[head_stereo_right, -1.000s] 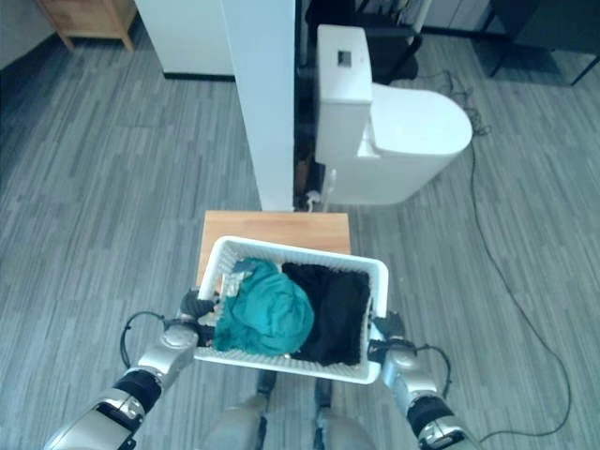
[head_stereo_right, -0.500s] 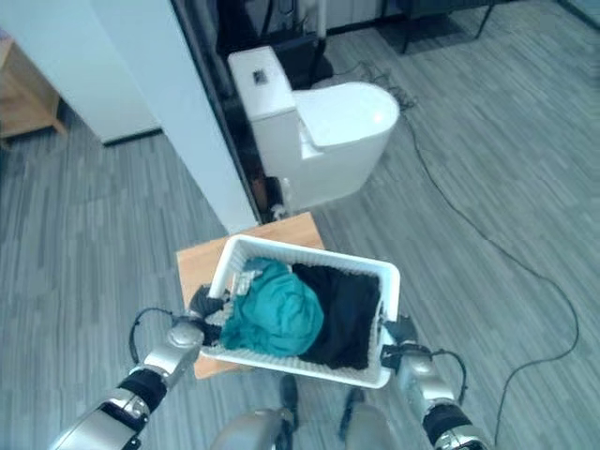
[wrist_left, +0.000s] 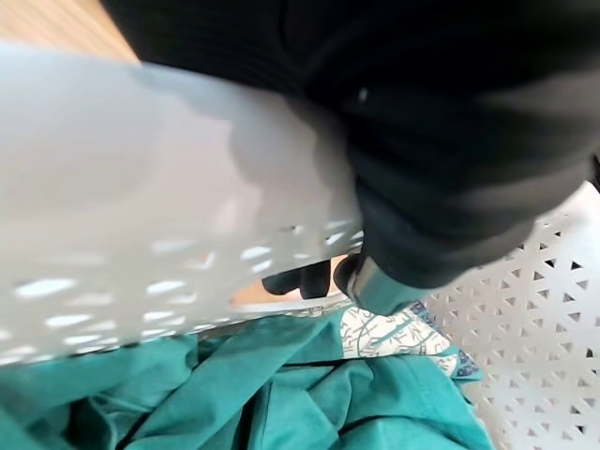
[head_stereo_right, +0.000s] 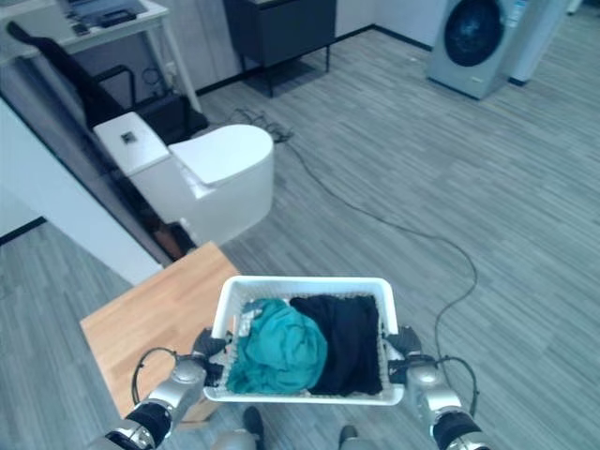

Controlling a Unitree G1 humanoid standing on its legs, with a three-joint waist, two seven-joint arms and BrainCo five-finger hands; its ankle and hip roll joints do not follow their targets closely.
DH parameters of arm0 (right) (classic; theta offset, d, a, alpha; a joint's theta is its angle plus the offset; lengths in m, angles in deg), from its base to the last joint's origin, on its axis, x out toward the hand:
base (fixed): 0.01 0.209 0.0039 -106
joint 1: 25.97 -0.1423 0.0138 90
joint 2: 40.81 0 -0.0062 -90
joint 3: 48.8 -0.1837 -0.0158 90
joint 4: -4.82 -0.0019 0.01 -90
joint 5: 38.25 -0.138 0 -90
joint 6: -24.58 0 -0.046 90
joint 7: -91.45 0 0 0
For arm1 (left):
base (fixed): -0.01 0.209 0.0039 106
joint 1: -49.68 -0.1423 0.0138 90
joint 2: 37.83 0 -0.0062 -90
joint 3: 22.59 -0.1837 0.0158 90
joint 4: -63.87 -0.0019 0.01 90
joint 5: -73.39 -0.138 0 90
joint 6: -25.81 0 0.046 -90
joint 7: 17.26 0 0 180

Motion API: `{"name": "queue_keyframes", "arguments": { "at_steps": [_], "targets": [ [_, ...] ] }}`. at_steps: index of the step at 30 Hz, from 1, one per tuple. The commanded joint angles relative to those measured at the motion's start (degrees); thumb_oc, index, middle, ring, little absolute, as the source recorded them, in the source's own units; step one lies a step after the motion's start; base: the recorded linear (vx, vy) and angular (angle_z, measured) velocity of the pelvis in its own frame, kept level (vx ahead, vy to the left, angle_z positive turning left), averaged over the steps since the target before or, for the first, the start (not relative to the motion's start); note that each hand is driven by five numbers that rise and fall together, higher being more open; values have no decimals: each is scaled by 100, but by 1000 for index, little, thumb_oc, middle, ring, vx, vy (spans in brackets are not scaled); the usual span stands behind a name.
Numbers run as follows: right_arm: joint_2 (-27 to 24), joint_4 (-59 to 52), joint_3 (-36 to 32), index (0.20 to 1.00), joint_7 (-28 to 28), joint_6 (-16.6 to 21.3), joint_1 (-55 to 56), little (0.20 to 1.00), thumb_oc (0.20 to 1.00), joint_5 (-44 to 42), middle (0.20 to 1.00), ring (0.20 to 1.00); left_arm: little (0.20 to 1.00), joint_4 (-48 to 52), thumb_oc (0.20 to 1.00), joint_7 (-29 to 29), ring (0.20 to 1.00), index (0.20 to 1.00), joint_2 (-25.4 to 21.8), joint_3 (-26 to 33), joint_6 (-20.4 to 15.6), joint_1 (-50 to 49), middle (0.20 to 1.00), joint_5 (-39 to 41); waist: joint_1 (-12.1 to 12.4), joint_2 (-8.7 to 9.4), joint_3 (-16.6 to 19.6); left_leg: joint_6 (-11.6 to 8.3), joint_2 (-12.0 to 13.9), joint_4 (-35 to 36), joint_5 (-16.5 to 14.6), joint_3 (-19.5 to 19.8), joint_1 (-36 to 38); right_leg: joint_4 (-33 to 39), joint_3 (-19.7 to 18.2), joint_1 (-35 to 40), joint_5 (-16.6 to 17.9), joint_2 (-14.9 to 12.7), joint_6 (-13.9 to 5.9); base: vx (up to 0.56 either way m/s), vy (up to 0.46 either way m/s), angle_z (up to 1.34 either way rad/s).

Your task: Grab the laundry basket,head to the washer,open it,put in the laundry and shut it.

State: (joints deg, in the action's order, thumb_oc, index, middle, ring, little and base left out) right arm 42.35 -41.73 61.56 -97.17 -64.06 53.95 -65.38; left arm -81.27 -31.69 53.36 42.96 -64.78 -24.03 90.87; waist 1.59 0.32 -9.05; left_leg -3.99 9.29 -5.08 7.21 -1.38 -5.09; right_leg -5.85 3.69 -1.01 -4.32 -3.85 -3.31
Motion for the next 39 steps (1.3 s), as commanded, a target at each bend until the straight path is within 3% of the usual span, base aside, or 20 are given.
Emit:
{"name": "queue_keyframes", "arguments": {
  "at_steps": [1, 3, 10, 14, 18, 19, 20, 21, 24, 26, 39],
  "targets": [
    [247, -272, -128, 200, 349, 423, -893, 200, 200, -122, 200, 200, 200, 268, 200, 767, 200, 200, 205, -91, -380, 625, 200, 376, 284, -9, -43, 211, -1206, -45, -732, 1118, -375, 65, -722, -254, 165, 336, -308, 43, -112, -107],
    [273, -285, -104, 200, 358, 414, -917, 200, 200, -112, 200, 200, 200, 272, 200, 761, 200, 200, 184, -25, -383, 586, 200, 378, 334, 7, -38, 238, -1232, -55, -778, 1113, -326, 73, -910, -253, 208, 379, -335, 34, 11, -170],
    [354, -362, -280, 200, 397, 460, -875, 200, 200, -650, 200, 200, 200, 263, 200, 727, 200, 200, 141, 8, -443, 667, 200, 293, 101, -63, -2, 388, -1273, -189, -1074, 528, -75, 61, -1534, -298, 265, 349, -510, 23, 128, -95],
    [395, -203, -330, 200, 427, 411, -912, 200, 200, -685, 200, 200, 200, 492, 200, 661, 200, 200, -51, 309, -519, 495, 200, 342, 182, -108, -61, 518, -1297, -188, -1233, 12, -48, 211, -2323, -651, 689, 147, -924, -54, 240, -86],
    [447, -189, -306, 200, 470, 394, -881, 200, 200, -625, 200, 200, 200, 569, 200, 671, 200, 200, -165, 444, -529, 315, 200, 349, 241, -31, -66, 575, -1278, -142, -1275, -210, -56, 376, -2516, -802, 930, 92, -1024, -51, 55, -68],
    [463, -230, -304, 200, 468, 393, -868, 200, 200, -627, 200, 200, 200, 611, 200, 648, 200, 200, -204, 468, -522, 287, 200, 373, 241, 1, -96, 583, -1254, -177, -1283, -238, -65, 316, -2428, -872, 950, 102, -1019, -118, 6, -39],
    [497, -265, -361, 200, 475, 400, -818, 200, 200, -619, 200, 200, 200, 780, 200, 673, 200, 200, -315, 588, -473, 103, 200, 411, 297, 96, -75, 611, -1146, -307, -1331, -380, -98, -89, -1418, -802, 535, 126, -707, -107, -7, -34],
    [499, -264, -361, 200, 475, 400, -820, 200, 200, -619, 200, 200, 200, 781, 200, 673, 200, 200, -317, 590, -472, 103, 200, 411, 297, 102, -62, 607, -1146, -300, -1316, -382, -115, -85, -1420, -820, 546, 125, -705, -105, -7, -45],
    [529, -65, -342, 200, 502, 394, -904, 200, 200, -596, 200, 200, 200, 747, 200, 735, 200, 200, -308, 638, -427, 62, 200, 395, 379, 210, 60, 618, -1132, -223, -1311, -515, -38, -79, -825, -610, 424, 101, -546, -16, -25, -52],
    [529, 126, -355, 200, 495, 401, -917, 200, 200, -599, 200, 200, 200, 648, 200, 726, 200, 200, -294, 692, -423, 34, 200, 366, 304, 222, 182, 606, -1127, -160, -1294, -492, 75, 1, -1021, -505, 419, 265, -459, 64, -73, -21],
    [294, 155, -692, 200, 450, 422, -577, 200, 200, -537, 200, 200, 200, 457, 200, 866, 200, 200, -125, 766, -330, -198, 200, 284, 61, 30, 426, 388, -924, 194, -1140, -260, 537, 213, -838, -102, 220, 504, -211, 52, -75, 1]
  ]
}}
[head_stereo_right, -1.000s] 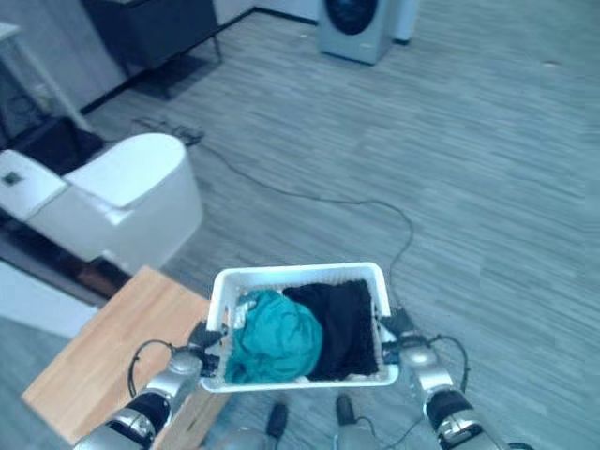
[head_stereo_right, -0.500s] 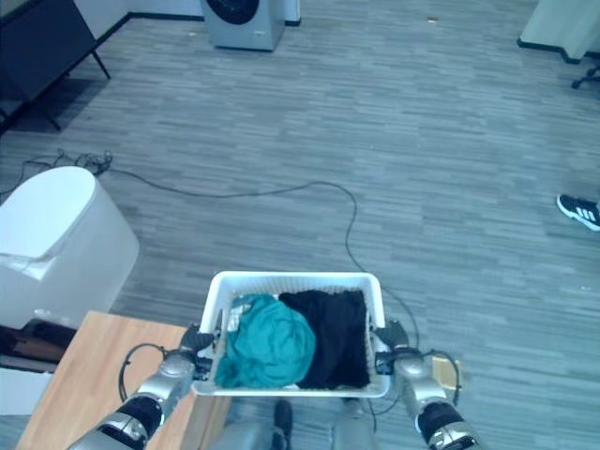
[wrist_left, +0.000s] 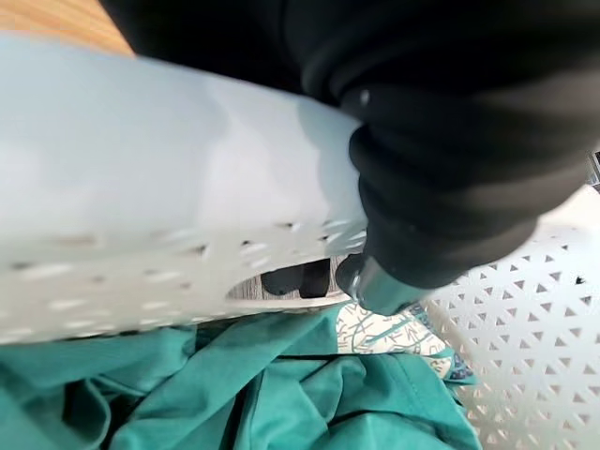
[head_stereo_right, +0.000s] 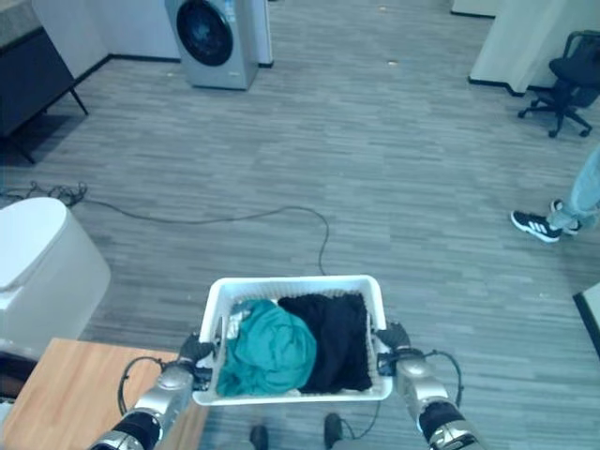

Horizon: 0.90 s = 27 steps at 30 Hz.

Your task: Grab the laundry basket,head to the washer,open it,put in the laundry and shut it.

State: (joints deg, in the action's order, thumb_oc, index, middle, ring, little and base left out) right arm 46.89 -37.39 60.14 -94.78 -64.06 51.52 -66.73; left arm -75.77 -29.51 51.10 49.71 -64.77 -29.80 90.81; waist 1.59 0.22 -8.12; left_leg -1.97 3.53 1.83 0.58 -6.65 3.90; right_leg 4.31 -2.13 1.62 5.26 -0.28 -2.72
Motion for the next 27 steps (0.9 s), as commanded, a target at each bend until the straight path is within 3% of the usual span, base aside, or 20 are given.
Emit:
{"name": "queue_keyframes", "arguments": {
  "at_steps": [1, 5, 7, 9, 10, 14, 16, 19, 21, 22, 24, 27],
  "targets": [
    [-164, -303, -556, 200, 204, 426, -325, 200, 200, -399, 200, 200, 200, -156, 200, 653, 200, 200, 103, 126, -336, 398, 200, 298, 33, 33, 323, 153, -321, -491, -451, 287, -361, -825, -247, -365, -756, 163, -253, 15, -111, 3],
    [-248, -504, -446, 200, 268, 483, -384, 200, 200, -428, 200, 200, 200, -506, 200, 594, 200, 200, 38, 293, -373, 494, 200, 316, -49, -4, 307, 1, -214, -847, -529, 315, -440, -951, -264, -361, -834, 218, -192, 22, -153, 7],
    [-364, -866, -385, 200, 270, 520, -377, 200, 200, -375, 200, 200, 200, -581, 200, 563, 200, 200, -3, 431, -379, 527, 200, 332, -74, 27, 117, -85, -202, -1996, -667, 418, -785, -1115, -333, -229, -881, 233, -90, 61, -185, -6],
    [-376, -883, -394, 200, 269, 520, -360, 200, 200, -372, 200, 200, 200, -673, 200, 549, 200, 200, -2, 467, -379, 551, 200, 353, -72, 42, 56, -106, -235, -2291, -614, 506, -887, -1157, -376, -170, -906, 239, -52, 80, -99, -15],
    [-418, -907, -407, 200, 218, 510, -347, 200, 200, -329, 200, 200, 200, -729, 200, 542, 200, 200, 48, 425, -386, 619, 200, 409, -55, 24, -28, -108, -361, -2280, -419, 718, -1084, -1191, -413, -135, -940, 230, -18, 76, -60, -15],
    [-486, -880, -378, 200, 198, 507, -365, 200, 200, -277, 200, 200, 200, -741, 200, 504, 200, 200, 62, 361, -426, 667, 200, 378, -36, 12, -44, -20, -514, -1801, -287, 682, -1489, -1119, -431, -65, -988, 221, -68, 98, -8, -12],
    [-503, -905, -302, 200, 128, 548, -402, 200, 200, -230, 200, 200, 200, -719, 200, 448, 200, 200, 37, 294, -444, 717, 200, 350, 154, -63, -112, -15, -527, -968, 244, 568, -2072, -1029, -555, 127, -1077, 404, -57, 251, 1, -1],
    [-422, -921, -263, 200, 86, 583, -442, 200, 200, -155, 200, 200, 200, -575, 200, 447, 200, 200, -31, 225, -455, 690, 200, 229, 355, -85, -74, -3, -539, -245, 508, 513, -2246, -936, -754, 499, -1304, 508, -48, 294, 24, -30],
    [-421, -922, -264, 200, 85, 583, -440, 200, 200, -155, 200, 200, 200, -573, 200, 447, 200, 200, -33, 224, -454, 688, 200, 228, 361, -77, -83, -1, -544, -232, 511, 503, -2226, -933, -761, 512, -1307, 499, -49, 208, 73, -78],
    [-281, -857, -182, 200, 83, 564, -496, 200, 200, -74, 200, 200, 200, -423, 200, 436, 200, 200, -162, 194, -461, 596, 200, 164, 561, -80, 54, 89, -531, -238, 671, 592, -2163, -908, -974, 811, -1515, 481, -87, 312, 130, 16],
    [-192, -875, -167, 200, 91, 565, -482, 200, 200, -84, 200, 200, 200, -293, 200, 385, 200, 200, -215, 210, -506, 533, 200, 171, 608, -39, 115, 131, -537, -306, 765, 649, -2138, -921, -1026, 890, -1582, 396, -140, 396, 203, -17],
    [-62, -882, -168, 200, 109, 541, -439, 200, 200, -61, 200, 200, 200, -89, 200, 305, 200, 200, -393, 61, -472, 507, 200, -364, 692, 77, 197, 212, -561, -599, 667, 535, -2118, -1219, -1073, 878, -1574, 171, -323, 301, 164, -67]
  ]
}}
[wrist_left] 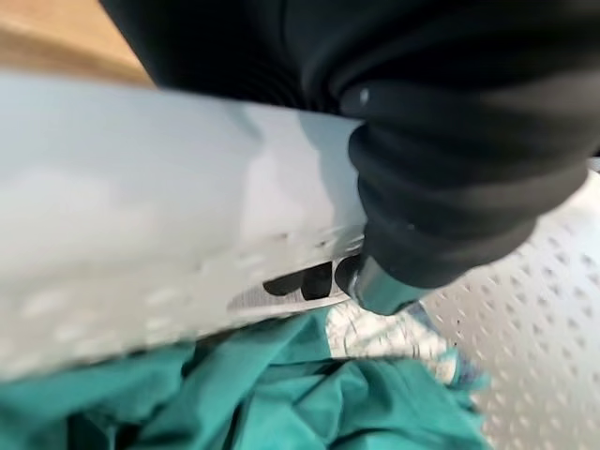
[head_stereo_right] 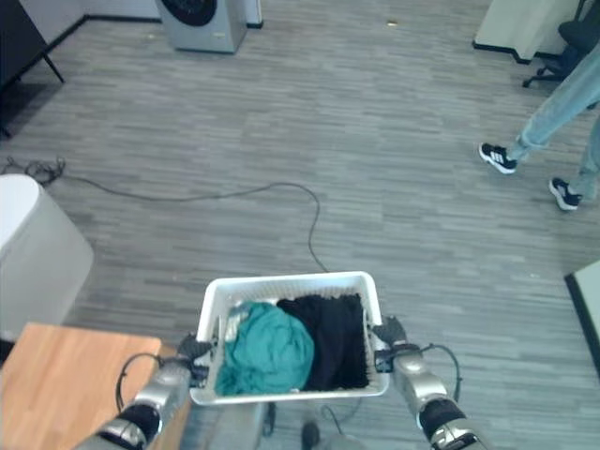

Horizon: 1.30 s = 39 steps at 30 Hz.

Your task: Grab the laundry basket,head to the washer,open it,put in the laundry and shut it.

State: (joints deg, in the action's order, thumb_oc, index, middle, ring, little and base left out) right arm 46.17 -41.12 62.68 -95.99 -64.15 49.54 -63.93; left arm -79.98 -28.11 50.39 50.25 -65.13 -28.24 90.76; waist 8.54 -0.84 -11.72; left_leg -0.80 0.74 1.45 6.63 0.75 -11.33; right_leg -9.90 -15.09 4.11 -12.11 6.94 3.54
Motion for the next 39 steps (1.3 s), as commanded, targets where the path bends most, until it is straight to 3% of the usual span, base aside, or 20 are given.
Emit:
{"name": "queue_keyframes", "arguments": {
  "at_steps": [1, 2, 3, 5, 6, 7, 9, 10, 11, 12, 13, 14, 15, 18, 20, 21, 29, 39],
  "targets": [
    [48, -504, -432, 200, 218, 541, -236, 200, 200, -275, 200, 200, 200, 345, 200, 156, 200, 200, -377, -44, -405, 350, 200, -518, 20, 229, 577, 140, -301, -628, -46, -252, -553, 2, 219, 574, 262, -639, -1073, 367, 194, -39],
    [58, -528, -426, 200, 183, 518, -223, 200, 200, -86, 200, 200, 200, 414, 200, 167, 200, 200, -432, -49, -392, 326, 200, -549, 21, 286, 596, 209, -357, -692, -181, -285, -493, -296, 177, 499, 570, -732, -1247, 399, 219, -33],
    [70, -552, -415, 200, 204, 506, -235, 200, 200, 47, 200, 200, 200, 582, 200, 150, 200, 200, -534, -43, -403, 305, 200, -555, 2, 308, 537, 301, -421, -765, -378, -266, -325, -1093, 248, 177, 1191, -796, -1487, 348, 204, -16],
    [15, -691, -449, 200, 259, 485, -201, 200, 200, 140, 200, 200, 200, 893, 200, 135, 200, 200, -581, -75, -398, 325, 200, -585, -39, 240, 398, 381, -488, -949, -561, -128, -178, -1976, 443, -287, 1925, -764, -1658, 199, 155, -11],
    [12, -692, -448, 200, 258, 485, -201, 200, 200, 140, 200, 200, 200, 893, 200, 135, 200, 200, -578, -74, -397, 326, 200, -585, -29, 220, 415, 375, -462, -944, -551, -129, -197, -1959, 436, -307, 1953, -740, -1655, 229, 152, 4],
    [29, -724, -532, 200, 302, 445, -125, 200, 200, 103, 200, 200, 200, 977, 200, 167, 200, 200, -518, -170, -394, 396, 200, -555, -110, 129, 311, 459, -453, -960, -689, 29, 77, -2590, 633, -584, 2071, -607, -1620, 166, 88, 20],
    [64, -680, -565, 200, 326, 439, -95, 200, 200, 96, 200, 200, 200, 891, 200, 165, 200, 200, -456, -214, -389, 455, 200, -566, -132, 102, 291, 493, -463, -963, -752, 113, 188, -2746, 697, -687, 1948, -591, -1560, 294, 116, 33],
    [57, -739, -593, 200, 405, 415, 7, 200, 200, 68, 200, 200, 200, 754, 200, 208, 200, 200, -374, -318, -362, 697, 200, -539, -208, 66, 306, 528, -484, -763, -822, 276, 564, -2467, 889, -1046, 1299, -625, -1324, 407, 152, 47],
    [68, -702, -580, 200, 424, 418, 8, 200, 200, 82, 200, 200, 200, 686, 200, 231, 200, 200, -352, -313, -355, 723, 200, -520, -204, 39, 355, 517, -467, -700, -842, 292, 678, -2116, 1032, -1146, 1200, -746, -1248, 425, 141, 50],
    [71, -579, -544, 200, 456, 424, -18, 200, 200, 92, 200, 200, 200, 532, 200, 263, 200, 200, -320, -349, -364, 802, 200, -493, -248, 10, 375, 483, -463, -616, -901, 345, 839, -1622, 1273, -1184, 867, -885, -1204, 305, 47, 23],
    [42, -428, -476, 200, 513, 417, -57, 200, 200, 106, 200, 200, 200, 333, 200, 305, 200, 200, -269, -465, -360, 928, 200, -474, -260, 54, 443, 442, -518, -570, -940, 409, 911, -948, 1259, -1313, 805, -882, -1189, 235, 11, 11],
    [41, -419, -478, 200, 517, 423, -62, 200, 200, 104, 200, 200, 200, 319, 200, 305, 200, 200, -264, -469, -368, 937, 200, -472, -296, 41, 408, 443, -518, -563, -953, 450, 963, -909, 1301, -1234, 794, -888, -1188, 321, -19, 11],
    [-45, -396, -449, 200, 519, 423, -81, 200, 200, 90, 200, 200, 200, 234, 200, 358, 200, 200, -200, -658, -334, 1090, 200, -559, -348, 128, 444, 367, -653, -577, -1054, 576, 1096, 9, 1097, -1385, 999, -889, -1262, 212, -8, 33],
    [-303, -647, -501, 200, 380, 577, -227, 200, 200, 142, 200, 200, 200, 480, 200, 273, 200, 200, -191, -916, -440, 1295, 200, -711, -474, 163, 366, 322, -676, -652, -1127, 635, 1173, 396, 980, -1370, 1133, -829, -1306, 176, -21, 84],
    [-245, -347, -573, 200, 445, 478, -58, 200, 200, -101, 200, 200, 200, -130, 200, 393, 200, 200, -80, -1168, -283, 1678, 200, -1127, -416, 244, 409, 234, -719, -667, -1119, 853, 1180, 433, 1142, -1046, 1220, -910, -1294, 145, -105, 123],
    [-228, -180, -541, 200, 535, 448, -46, 200, 200, -89, 200, 200, 200, -402, 200, 489, 200, 200, -29, -1087, -305, 1593, 200, -1115, -354, 286, 538, 225, -688, -496, -1119, 913, 1257, 775, 1448, -809, 1285, -1007, -1235, 163, -95, 141],
    [-289, -80, -387, 200, 670, 394, -87, 200, 200, 72, 200, 200, 200, -752, 200, 574, 200, 200, 89, -875, -322, 1323, 200, -956, -261, 371, 679, 78, -485, -86, -976, 1011, 1402, 1019, 1802, -511, 1228, -970, -1112, 92, -82, 29],
    [-278, -371, -118, 200, 824, 367, -85, 200, 200, 270, 200, 200, 200, -552, 200, 532, 200, 200, -84, -431, -337, 977, 200, -652, -417, 354, 665, -15, -340, 52, -934, 965, 1456, 952, 1638, -528, 1156, -871, -1021, 24, -47, -8]
  ]
}}
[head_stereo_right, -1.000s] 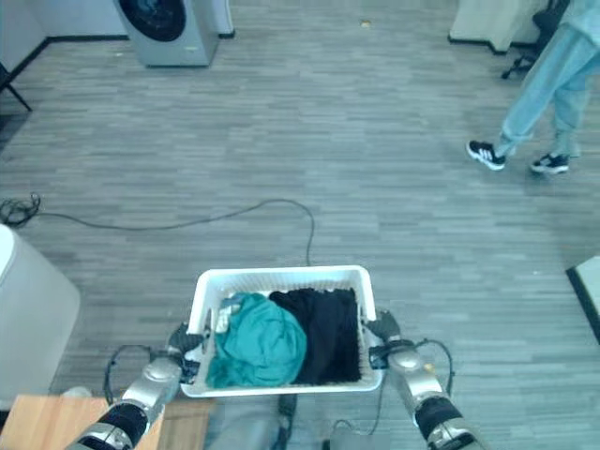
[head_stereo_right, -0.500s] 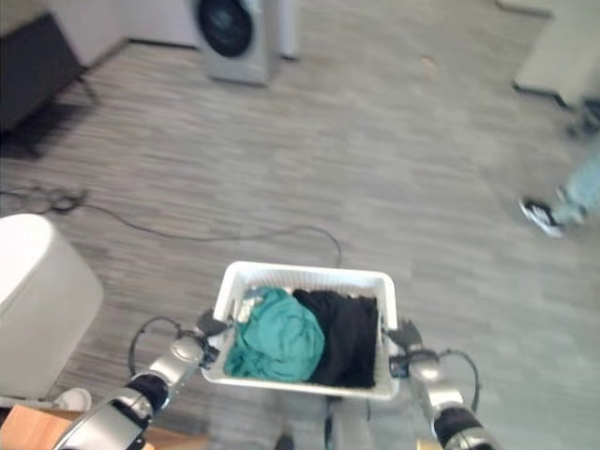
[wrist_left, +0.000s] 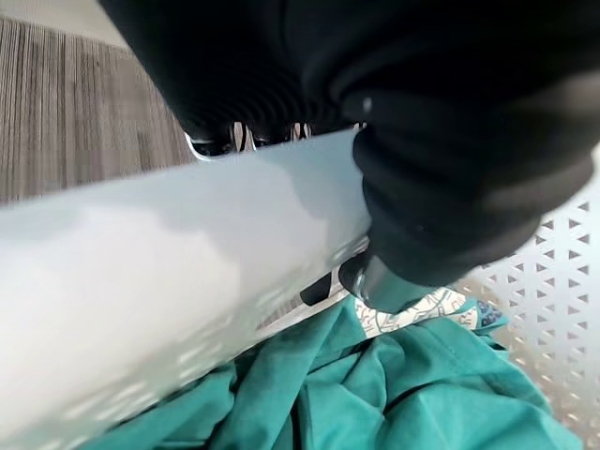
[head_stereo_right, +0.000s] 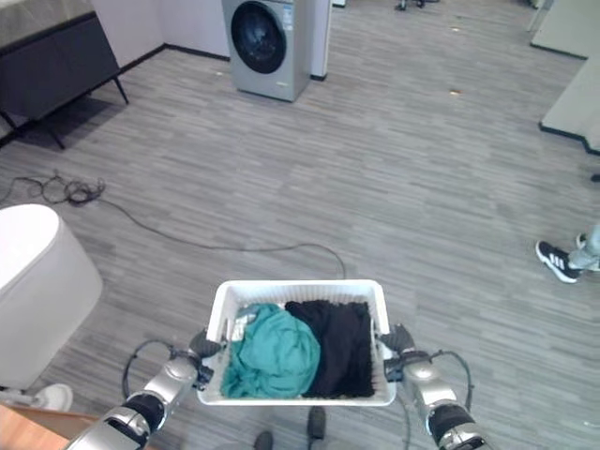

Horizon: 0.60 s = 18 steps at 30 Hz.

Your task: Grab the laundry basket,head to the washer,open it,put in the laundry and shut it.

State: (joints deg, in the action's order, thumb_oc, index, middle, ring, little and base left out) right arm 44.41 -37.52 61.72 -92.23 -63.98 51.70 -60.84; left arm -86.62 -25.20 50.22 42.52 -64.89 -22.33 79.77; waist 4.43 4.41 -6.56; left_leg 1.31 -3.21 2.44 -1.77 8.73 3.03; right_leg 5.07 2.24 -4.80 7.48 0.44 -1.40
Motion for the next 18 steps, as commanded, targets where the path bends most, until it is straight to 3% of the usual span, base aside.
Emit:
{"name": "queue_keyframes", "arguments": {
  "at_steps": [1, 6, 9, 13, 15, 17, 18],
  "targets": [
    [-133, -855, 46, 200, 408, 315, -395, 200, 200, 59, 200, 200, 200, 369, 200, 198, 200, 200, -129, 428, -373, 300, 200, 575, -45, -194, 102, -250, 91, -58, -85, 187, -2, -596, -189, 311, -832, -185, -481, 14, -66, -5],
    [-267, -895, -1, 200, 143, 350, -722, 200, 200, 147, 200, 200, 200, 888, 200, 117, 200, 200, -220, 496, -385, 211, 200, 807, -131, -242, -59, -356, 147, -381, -173, 311, -211, -741, -411, 178, -938, -60, -379, 19, -97, -1],
    [-405, -1053, -114, 200, 64, 367, -640, 200, 200, 160, 200, 200, 200, 866, 200, 118, 200, 200, -204, 496, -390, 225, 200, 838, -243, -271, -138, -476, 161, -1002, -267, 308, -379, -821, -472, 208, -1035, 8, -293, 74, -117, 0],
    [-557, -1327, -279, 200, 23, 394, -369, 200, 200, 135, 200, 200, 200, 822, 200, 128, 200, 200, -142, 495, -412, 286, 200, 900, -343, -237, -378, -691, 34, -2429, 115, 86, -1007, -1005, -524, 386, -1130, 24, -210, 94, -103, 4],
    [-592, -1446, -437, 200, -12, 394, -134, 200, 200, 64, 200, 200, 200, 765, 200, 126, 200, 200, -105, 463, -412, 351, 200, 900, -366, -216, -405, -569, 90, -2219, 60, -479, -1577, -1067, -462, 523, -1276, -61, -211, 191, -68, -5],
    [-571, -1453, -451, 200, -33, 397, -66, 200, 200, 97, 200, 200, 200, 762, 200, 119, 200, 200, -97, 469, -418, 319, 200, 903, -355, -238, -371, -485, 55, -1903, 14, -620, -1718, -1019, -499, 596, -1323, -49, -237, 209, 17, -4],
    [-555, -1432, -491, 200, -77, 416, 19, 200, 200, 131, 200, 200, 200, 804, 200, 107, 200, 200, -102, 491, -430, 255, 200, 906, -323, -291, -336, -428, 47, -1474, 205, -704, -1863, -961, -574, 701, -1368, 10, -262, 213, 41, 7]
  ]
}}
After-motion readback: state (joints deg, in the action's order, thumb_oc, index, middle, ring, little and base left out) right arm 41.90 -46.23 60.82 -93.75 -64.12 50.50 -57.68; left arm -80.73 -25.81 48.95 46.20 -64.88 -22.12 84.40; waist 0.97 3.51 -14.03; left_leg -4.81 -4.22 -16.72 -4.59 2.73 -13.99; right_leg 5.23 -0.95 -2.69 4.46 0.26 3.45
